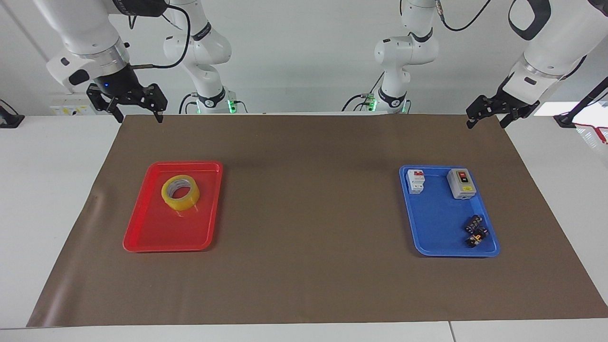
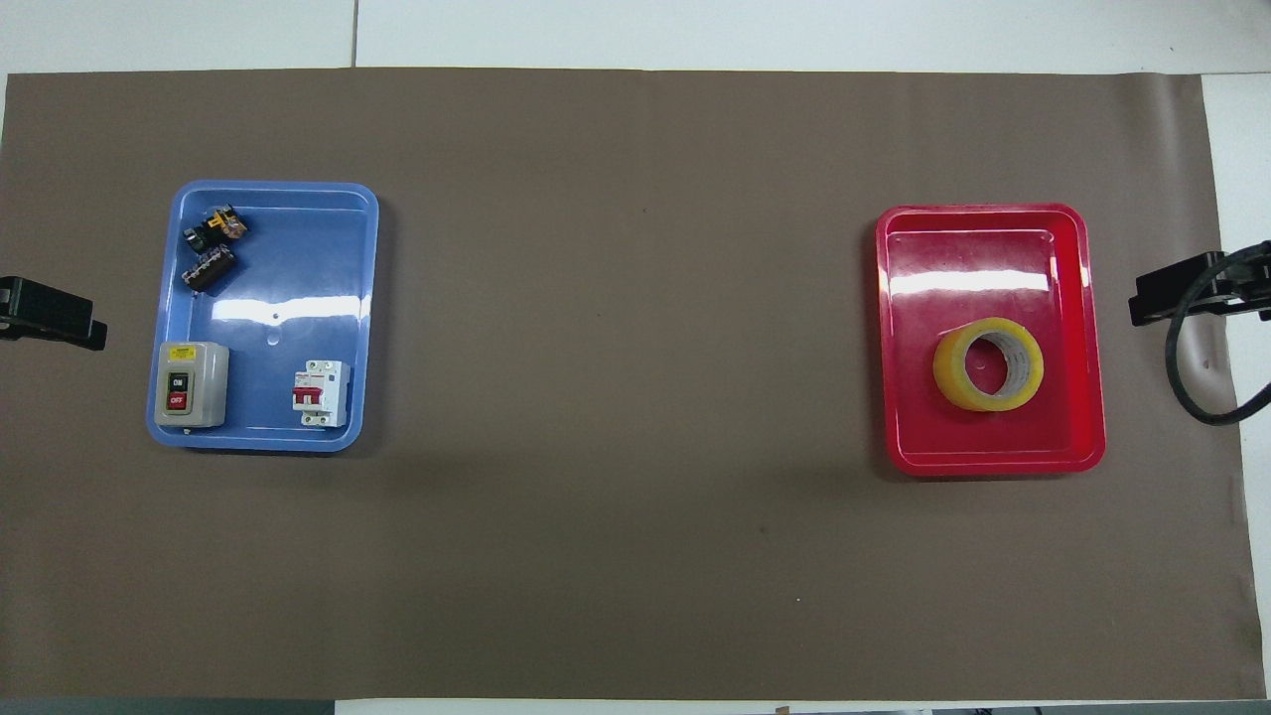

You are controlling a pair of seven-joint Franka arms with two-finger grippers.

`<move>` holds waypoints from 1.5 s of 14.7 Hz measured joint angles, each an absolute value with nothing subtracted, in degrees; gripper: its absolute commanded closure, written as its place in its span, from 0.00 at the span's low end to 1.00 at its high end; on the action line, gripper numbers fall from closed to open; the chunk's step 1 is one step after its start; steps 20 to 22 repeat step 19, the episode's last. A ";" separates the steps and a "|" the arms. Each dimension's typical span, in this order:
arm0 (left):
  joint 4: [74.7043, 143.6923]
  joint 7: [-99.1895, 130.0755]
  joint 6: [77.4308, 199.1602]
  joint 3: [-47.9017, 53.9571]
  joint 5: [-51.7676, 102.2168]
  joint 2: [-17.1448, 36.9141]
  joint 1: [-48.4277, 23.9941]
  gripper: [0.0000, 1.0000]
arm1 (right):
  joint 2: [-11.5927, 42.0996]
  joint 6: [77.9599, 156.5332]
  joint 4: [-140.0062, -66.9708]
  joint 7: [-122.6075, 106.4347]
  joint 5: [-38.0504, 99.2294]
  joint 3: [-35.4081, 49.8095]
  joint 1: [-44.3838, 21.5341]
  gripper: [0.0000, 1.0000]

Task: Place and move tape with both arms

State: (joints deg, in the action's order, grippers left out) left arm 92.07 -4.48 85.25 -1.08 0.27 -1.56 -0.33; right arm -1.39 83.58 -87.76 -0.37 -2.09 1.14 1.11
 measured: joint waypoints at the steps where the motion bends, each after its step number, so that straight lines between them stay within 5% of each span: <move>1: 92.07 -4.48 85.25 -1.08 0.27 -1.56 -0.33 0.00 | -1.39 83.60 -87.76 -0.36 -2.09 1.14 1.11 0.00; 22: 92.08 -4.48 85.25 -1.08 0.27 -1.57 -0.33 0.00 | -1.29 84.40 -88.56 1.78 -2.05 0.97 3.43 0.00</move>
